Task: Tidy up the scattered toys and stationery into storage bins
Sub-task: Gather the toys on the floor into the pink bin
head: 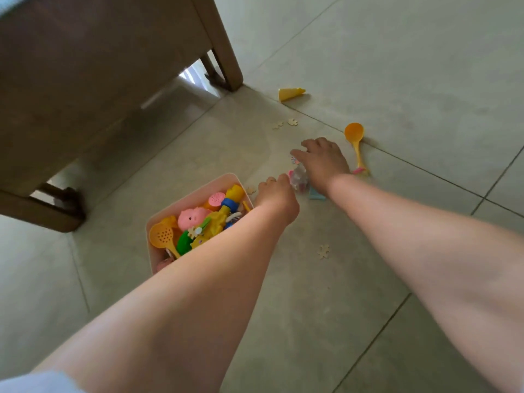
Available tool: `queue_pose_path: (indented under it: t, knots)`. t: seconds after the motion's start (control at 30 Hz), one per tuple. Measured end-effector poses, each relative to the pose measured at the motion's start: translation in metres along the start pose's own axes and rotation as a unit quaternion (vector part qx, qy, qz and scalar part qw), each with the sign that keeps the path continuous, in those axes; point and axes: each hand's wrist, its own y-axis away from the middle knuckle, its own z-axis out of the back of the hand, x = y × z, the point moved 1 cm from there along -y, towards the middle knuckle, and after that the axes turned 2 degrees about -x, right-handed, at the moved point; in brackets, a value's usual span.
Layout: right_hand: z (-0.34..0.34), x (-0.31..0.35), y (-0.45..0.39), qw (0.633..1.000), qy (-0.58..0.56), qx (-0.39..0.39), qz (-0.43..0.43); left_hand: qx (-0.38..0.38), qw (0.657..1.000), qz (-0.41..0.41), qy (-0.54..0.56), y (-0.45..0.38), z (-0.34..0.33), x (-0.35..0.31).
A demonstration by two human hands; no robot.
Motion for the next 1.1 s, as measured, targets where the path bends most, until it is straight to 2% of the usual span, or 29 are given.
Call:
queue_pose_path:
  t: [0.07,0.2,0.33,0.4,0.47,0.57,0.63,0.7,0.77,0.9,1.0,1.1]
  knots:
    - [-0.011,0.008,-0.011,0.999,0.041,0.008,0.022,0.007,1.000,-0.003,-0.001,-0.009,0.005,0.008]
    - [-0.021,0.020,-0.013,0.996,0.086,0.004,-0.001,0.000,0.999,-0.021,-0.026,-0.021,0.021,0.032]
    - [0.004,0.041,-0.016,0.997,0.068,-0.023,-0.005,0.015,0.990,-0.083,-0.116,-0.033,0.046,0.066]
    - [0.023,0.059,-0.024,1.000,0.024,-0.011,-0.010,0.032,0.982,-0.096,-0.158,-0.041,0.065,0.091]
    - [0.040,0.081,-0.034,0.995,-0.084,0.029,-0.055,0.041,0.978,-0.076,-0.189,-0.050,0.085,0.113]
    - [0.051,0.122,-0.046,0.954,-0.251,0.127,-0.105,0.050,0.969,-0.057,-0.237,-0.062,0.106,0.137]
    - [0.046,0.143,-0.045,0.928,-0.286,0.219,-0.098,0.083,0.966,-0.044,-0.239,-0.076,0.105,0.144]
    - [0.036,0.158,-0.043,0.921,-0.264,0.274,-0.087,0.098,0.969,-0.054,-0.222,-0.096,0.100,0.147]
    - [0.030,0.159,-0.041,0.934,-0.226,0.256,-0.102,0.102,0.973,-0.086,-0.187,-0.105,0.097,0.142]
    - [0.032,0.132,-0.045,0.944,-0.211,0.146,-0.209,0.067,0.987,-0.129,-0.075,-0.114,0.087,0.125]
    - [0.028,0.095,-0.043,0.934,-0.157,0.162,-0.278,0.055,0.990,-0.129,-0.002,-0.122,0.067,0.114]
    - [0.012,0.058,-0.041,0.926,-0.152,0.147,-0.313,0.080,0.987,-0.139,0.000,-0.138,0.046,0.098]
